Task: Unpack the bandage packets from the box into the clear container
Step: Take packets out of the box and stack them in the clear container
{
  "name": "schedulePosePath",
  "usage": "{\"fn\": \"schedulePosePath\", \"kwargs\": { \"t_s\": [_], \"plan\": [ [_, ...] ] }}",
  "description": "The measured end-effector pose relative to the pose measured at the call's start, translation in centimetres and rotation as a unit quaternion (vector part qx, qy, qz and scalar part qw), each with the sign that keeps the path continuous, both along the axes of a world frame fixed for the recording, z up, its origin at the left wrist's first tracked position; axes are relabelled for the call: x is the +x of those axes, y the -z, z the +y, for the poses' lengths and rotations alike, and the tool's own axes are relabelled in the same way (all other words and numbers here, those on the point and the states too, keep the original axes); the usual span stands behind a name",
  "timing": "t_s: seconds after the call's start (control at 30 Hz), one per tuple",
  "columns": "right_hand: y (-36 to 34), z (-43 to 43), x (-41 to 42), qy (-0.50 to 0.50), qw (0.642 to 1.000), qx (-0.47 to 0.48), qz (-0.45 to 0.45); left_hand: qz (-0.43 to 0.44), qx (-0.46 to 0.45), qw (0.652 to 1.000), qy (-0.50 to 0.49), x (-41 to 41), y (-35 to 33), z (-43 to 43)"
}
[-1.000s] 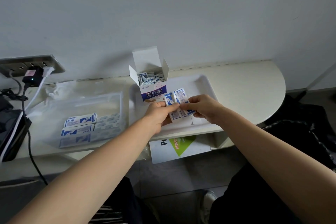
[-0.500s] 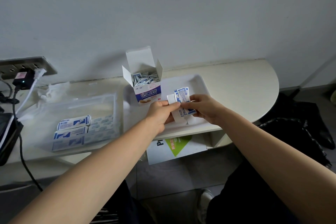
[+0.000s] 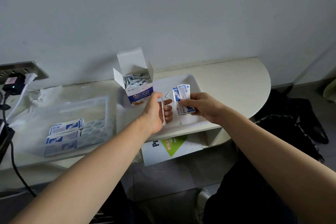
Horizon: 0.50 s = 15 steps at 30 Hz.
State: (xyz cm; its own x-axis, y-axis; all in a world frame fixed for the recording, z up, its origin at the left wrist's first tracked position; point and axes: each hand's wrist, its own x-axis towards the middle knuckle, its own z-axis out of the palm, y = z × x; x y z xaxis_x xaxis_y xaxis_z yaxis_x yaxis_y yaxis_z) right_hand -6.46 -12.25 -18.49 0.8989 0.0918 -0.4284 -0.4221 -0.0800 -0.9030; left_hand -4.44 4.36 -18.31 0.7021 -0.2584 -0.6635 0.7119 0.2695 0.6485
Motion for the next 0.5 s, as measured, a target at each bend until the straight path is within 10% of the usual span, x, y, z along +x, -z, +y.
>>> {"fn": "schedulePosePath", "kwargs": {
  "t_s": [0.37, 0.5],
  "plan": [
    [0.1, -0.4, 0.4, 0.025, 1.0, 0.007, 0.007, -0.098, 0.112, 0.989, 0.012, -0.1, -0.2, -0.8],
    [0.0, -1.4, 0.5, 0.069, 0.996, -0.05, -0.006, -0.261, 0.359, 0.883, 0.154, 0.5, 1.9, 0.1]
  ]
}}
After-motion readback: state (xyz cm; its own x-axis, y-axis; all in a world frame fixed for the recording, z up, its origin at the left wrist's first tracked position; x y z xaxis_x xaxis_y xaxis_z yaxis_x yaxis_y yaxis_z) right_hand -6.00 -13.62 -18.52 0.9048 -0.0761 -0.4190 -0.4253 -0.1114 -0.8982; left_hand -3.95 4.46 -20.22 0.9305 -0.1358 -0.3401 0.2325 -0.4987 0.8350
